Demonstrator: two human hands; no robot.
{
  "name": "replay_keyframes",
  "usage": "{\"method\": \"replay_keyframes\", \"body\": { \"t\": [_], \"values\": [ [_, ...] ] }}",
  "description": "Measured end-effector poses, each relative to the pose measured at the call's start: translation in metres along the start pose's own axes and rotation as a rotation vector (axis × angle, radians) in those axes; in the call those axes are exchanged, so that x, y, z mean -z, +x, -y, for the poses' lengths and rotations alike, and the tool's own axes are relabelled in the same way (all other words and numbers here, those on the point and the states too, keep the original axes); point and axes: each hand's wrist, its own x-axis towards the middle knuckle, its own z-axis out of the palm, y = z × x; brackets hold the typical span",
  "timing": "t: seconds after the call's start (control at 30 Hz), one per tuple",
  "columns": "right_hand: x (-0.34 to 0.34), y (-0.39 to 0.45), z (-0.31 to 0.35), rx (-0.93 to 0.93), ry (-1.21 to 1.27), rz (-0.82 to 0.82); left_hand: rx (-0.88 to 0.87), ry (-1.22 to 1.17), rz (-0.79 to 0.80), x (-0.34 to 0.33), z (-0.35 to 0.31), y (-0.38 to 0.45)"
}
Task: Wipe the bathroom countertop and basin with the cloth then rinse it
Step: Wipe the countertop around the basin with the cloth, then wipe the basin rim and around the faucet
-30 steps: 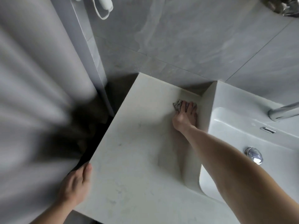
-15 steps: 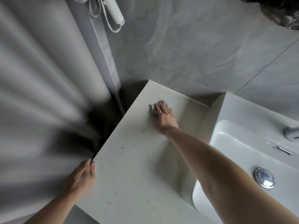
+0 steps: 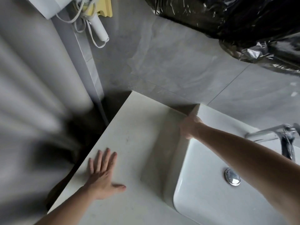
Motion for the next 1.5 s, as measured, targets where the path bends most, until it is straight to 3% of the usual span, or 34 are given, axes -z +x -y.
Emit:
{"method": "replay_keyframes", "body": {
  "t": [0.1,0.17,0.3,0.5,0.6,0.9,1.07,1.2,1.33,1.5],
  "values": [
    [-0.016,-0.034,0.047,0.253,-0.146,0.113,-0.001,-0.018,0.058,0.002,0.003,0.001],
    [-0.030,-0.048,0.073,0.298,-0.265,0.217,-0.011,-0.025,0.075,0.004,0.002,0.001],
    [-0.023,-0.042,0.069,0.210,-0.281,0.262,-0.029,-0.030,0.102,0.009,0.003,-0.002],
    [0.009,0.008,0.003,-0.064,-0.327,0.165,-0.037,-0.038,0.134,0.014,0.003,-0.002],
    [0.009,0.015,0.000,-0.111,-0.312,0.137,-0.048,-0.028,0.142,0.013,0.005,-0.001],
    [-0.050,-0.108,0.137,0.258,-0.205,0.209,-0.063,-0.037,0.206,0.018,0.006,-0.002],
    [-0.073,-0.149,0.150,0.386,-0.232,0.123,-0.066,-0.037,0.225,0.020,0.006,-0.003],
    [-0.060,-0.129,0.118,0.236,-0.097,0.024,-0.053,-0.007,0.225,0.019,0.006,-0.002],
    [-0.046,-0.096,0.095,0.046,-0.057,0.030,-0.043,0.013,0.223,0.015,0.007,0.001],
    [-0.059,-0.123,0.116,0.078,-0.017,-0.040,-0.051,0.043,0.249,0.014,0.007,0.004]
  ]
}}
